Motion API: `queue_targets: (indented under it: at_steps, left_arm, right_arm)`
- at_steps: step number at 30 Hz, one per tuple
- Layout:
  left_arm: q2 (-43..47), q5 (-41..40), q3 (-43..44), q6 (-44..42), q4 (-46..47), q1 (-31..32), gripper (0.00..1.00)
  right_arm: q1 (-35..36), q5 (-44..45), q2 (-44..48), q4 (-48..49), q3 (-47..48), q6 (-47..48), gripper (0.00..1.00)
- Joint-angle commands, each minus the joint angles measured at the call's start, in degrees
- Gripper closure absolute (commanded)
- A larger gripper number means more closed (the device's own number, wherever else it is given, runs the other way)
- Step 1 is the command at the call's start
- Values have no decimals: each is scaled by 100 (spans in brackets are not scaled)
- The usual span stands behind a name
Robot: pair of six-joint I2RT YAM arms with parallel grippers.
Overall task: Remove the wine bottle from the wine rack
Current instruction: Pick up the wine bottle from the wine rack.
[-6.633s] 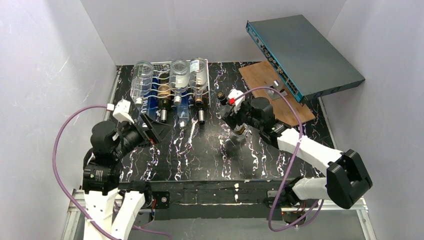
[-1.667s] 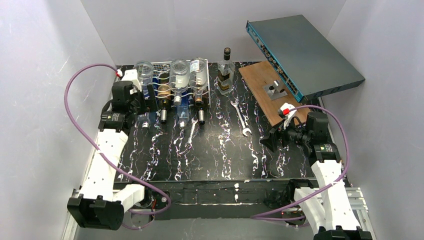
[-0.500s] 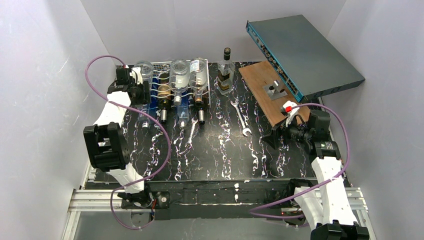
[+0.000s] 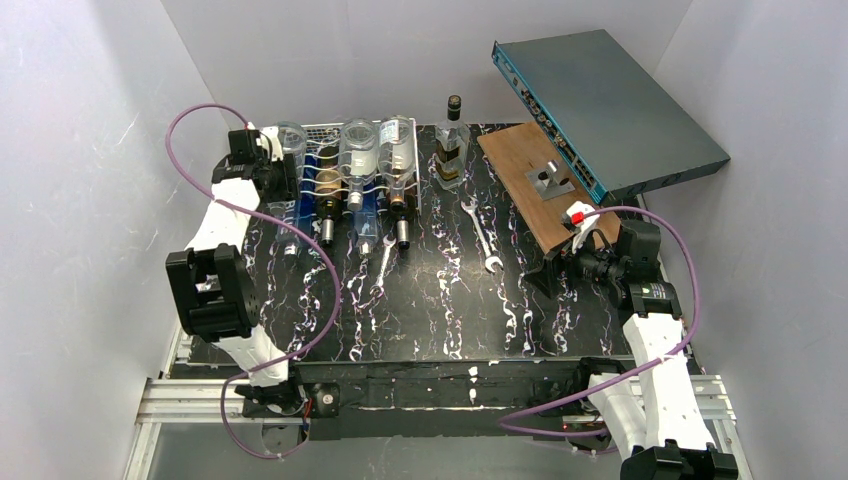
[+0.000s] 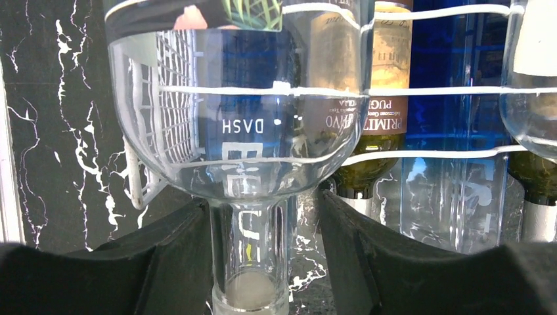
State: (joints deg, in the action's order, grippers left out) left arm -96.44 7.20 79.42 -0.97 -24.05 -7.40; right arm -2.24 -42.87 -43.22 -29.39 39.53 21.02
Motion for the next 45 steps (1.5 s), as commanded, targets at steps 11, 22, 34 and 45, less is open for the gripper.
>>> queue_targets:
  at_steps: [11,22,34,45]
  left_arm:
    - [-182,88,217,18,-161,-49,57]
    - [48,203,254,10,-170,-49,100]
    - [763,90,287,53,-30,-51,100]
    - [1190,124,155,244,23,-49,100]
  right_arm:
    - [-39,-131,7,148,98,43,0]
    - [-46,-136,-3,126,108,87,0]
    - [-43,-175,5,100,109,122,0]
    - [-48,-197,42,78,108,144,0]
